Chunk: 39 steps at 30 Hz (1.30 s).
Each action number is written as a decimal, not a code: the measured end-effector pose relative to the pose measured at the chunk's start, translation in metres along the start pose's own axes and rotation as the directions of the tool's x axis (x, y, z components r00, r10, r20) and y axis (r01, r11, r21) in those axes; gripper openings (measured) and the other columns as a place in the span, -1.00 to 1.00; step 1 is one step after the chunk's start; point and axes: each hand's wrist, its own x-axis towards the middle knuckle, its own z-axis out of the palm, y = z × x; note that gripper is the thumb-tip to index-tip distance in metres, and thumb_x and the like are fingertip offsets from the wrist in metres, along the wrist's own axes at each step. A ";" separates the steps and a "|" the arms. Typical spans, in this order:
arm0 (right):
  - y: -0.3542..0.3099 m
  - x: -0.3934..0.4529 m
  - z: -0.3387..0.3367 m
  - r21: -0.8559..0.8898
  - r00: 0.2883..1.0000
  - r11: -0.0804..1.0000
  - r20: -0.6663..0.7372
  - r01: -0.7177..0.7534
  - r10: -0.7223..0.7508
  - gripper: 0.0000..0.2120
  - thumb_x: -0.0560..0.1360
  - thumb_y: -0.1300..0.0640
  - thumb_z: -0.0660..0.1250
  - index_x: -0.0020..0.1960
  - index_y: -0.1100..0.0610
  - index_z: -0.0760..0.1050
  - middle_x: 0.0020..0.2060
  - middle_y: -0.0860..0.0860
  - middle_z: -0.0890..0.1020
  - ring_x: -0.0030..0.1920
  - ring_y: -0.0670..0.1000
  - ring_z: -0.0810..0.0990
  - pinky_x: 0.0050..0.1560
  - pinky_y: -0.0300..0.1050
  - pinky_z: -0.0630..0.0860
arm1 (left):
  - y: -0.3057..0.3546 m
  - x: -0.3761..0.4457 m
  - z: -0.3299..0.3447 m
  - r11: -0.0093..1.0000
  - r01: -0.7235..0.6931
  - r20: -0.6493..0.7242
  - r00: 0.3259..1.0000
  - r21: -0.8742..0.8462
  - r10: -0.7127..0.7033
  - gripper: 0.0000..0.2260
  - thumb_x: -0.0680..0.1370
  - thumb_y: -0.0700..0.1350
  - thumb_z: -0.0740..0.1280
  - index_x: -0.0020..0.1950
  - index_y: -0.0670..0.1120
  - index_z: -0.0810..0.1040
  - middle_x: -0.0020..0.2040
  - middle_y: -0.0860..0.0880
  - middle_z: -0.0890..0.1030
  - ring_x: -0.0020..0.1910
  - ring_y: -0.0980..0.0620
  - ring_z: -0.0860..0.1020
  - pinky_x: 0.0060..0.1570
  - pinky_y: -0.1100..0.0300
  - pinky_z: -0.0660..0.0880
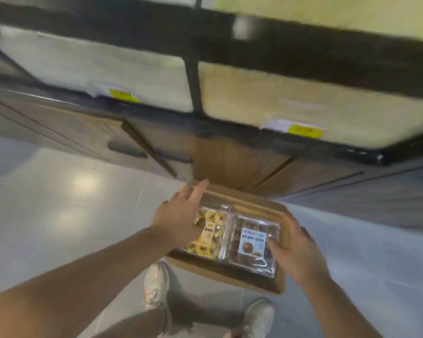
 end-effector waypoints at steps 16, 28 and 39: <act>0.152 0.161 0.235 0.535 0.953 0.797 0.052 -0.279 0.298 -0.38 0.47 0.06 0.52 0.44 -0.14 0.34 0.23 -0.16 0.53 0.31 -0.02 0.46 0.44 0.19 0.35 | -0.126 0.100 0.286 0.836 0.473 0.252 0.876 -0.278 -0.411 -0.16 0.43 -0.01 0.49 0.57 0.16 0.06 0.48 -0.02 0.29 0.45 -0.13 0.36 0.40 -0.17 0.44; 0.157 0.156 0.235 0.343 0.901 0.838 0.068 -0.425 0.429 0.00 0.18 -0.19 0.62 0.50 -0.03 0.25 0.41 0.13 0.40 0.39 0.24 0.39 0.40 0.24 0.41 | -0.116 0.115 0.279 0.729 0.623 0.321 0.779 -0.286 -0.540 -0.16 0.39 -0.15 0.54 0.54 0.04 0.13 0.41 -0.18 0.32 0.39 -0.25 0.34 0.35 -0.18 0.44; 0.144 0.133 0.222 0.316 0.943 0.927 -0.192 -0.204 0.273 -0.22 0.48 0.13 0.44 0.57 -0.09 0.13 0.30 0.23 0.38 0.29 0.31 0.35 0.29 0.26 0.41 | -0.132 0.111 0.272 0.799 0.482 0.325 0.867 -0.358 -0.377 -0.19 0.19 0.22 0.52 0.41 0.21 0.38 0.33 -0.01 0.49 0.30 -0.13 0.50 0.29 -0.16 0.51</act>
